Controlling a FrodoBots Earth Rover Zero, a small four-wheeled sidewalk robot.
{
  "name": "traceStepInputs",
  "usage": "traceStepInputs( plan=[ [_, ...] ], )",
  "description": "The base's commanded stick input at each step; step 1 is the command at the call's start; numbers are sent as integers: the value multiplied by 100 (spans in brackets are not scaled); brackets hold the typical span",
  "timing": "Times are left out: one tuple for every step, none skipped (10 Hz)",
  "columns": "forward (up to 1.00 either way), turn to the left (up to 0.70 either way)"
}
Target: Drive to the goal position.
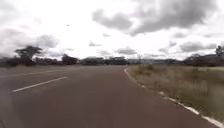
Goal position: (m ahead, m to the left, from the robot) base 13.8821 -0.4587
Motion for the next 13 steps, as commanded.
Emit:
traceStepInputs(
  plan=[
    [69,0],
    [69,0],
    [69,0],
    [69,0],
    [69,0],
    [69,0],
    [69,0],
    [69,0],
    [69,0],
    [69,0],
    [69,0],
    [69,0],
    [69,0]
  ],
)
